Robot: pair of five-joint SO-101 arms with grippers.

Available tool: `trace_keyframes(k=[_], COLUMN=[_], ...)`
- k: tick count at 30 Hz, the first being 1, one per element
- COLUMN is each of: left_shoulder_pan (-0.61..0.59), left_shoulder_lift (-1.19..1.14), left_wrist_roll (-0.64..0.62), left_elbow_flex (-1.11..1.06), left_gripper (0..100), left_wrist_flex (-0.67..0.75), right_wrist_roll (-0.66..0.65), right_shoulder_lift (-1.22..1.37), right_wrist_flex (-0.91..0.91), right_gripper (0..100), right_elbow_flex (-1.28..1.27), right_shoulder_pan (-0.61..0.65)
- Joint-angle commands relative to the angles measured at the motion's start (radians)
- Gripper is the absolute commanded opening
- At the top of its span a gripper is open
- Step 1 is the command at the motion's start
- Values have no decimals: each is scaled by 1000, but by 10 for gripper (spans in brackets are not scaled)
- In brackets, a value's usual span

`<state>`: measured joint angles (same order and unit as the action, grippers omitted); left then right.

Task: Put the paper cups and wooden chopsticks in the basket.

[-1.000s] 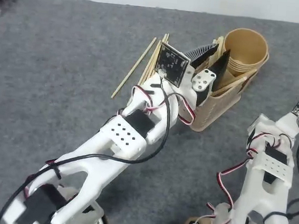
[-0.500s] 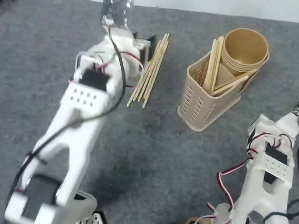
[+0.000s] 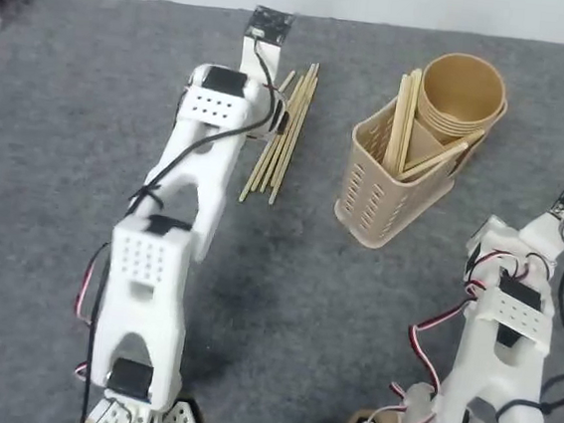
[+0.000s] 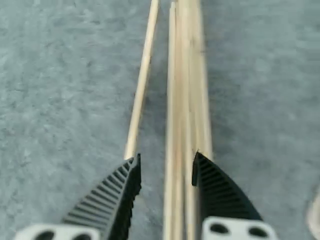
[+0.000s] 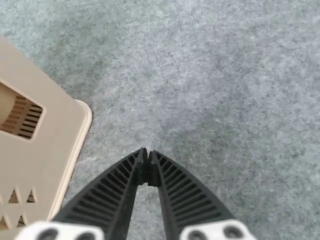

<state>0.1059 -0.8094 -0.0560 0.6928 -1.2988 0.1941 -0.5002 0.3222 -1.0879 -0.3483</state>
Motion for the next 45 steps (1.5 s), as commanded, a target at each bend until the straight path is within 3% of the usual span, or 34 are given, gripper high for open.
trace_keyframes(k=[1, 6, 10, 19, 27, 40, 45], left_shoulder_pan=[-55, -117, -98, -75, -66, -28, -32], left_shoulder_lift=[-235, -489, -605, -577, -434, -535, -559], left_wrist_roll=[9, 14, 80, 121, 54, 58, 126], left_elbow_flex=[449, 794, 908, 914, 909, 796, 796], left_gripper=[152, 140, 141, 137, 141, 136, 23], left_wrist_flex=[-137, -235, -338, -347, -354, -278, -276], right_wrist_roll=[-15, -15, -15, -15, -15, -15, -15], right_shoulder_lift=[-16, -16, -16, -16, -16, -16, -16], right_wrist_flex=[-15, -15, -15, -15, -15, -15, -15], right_gripper=[12, 12, 12, 12, 12, 12, 12], right_elbow_flex=[5, 6, 6, 6, 6, 6, 6], right_shoulder_pan=[13, 13, 13, 13, 13, 13, 13])
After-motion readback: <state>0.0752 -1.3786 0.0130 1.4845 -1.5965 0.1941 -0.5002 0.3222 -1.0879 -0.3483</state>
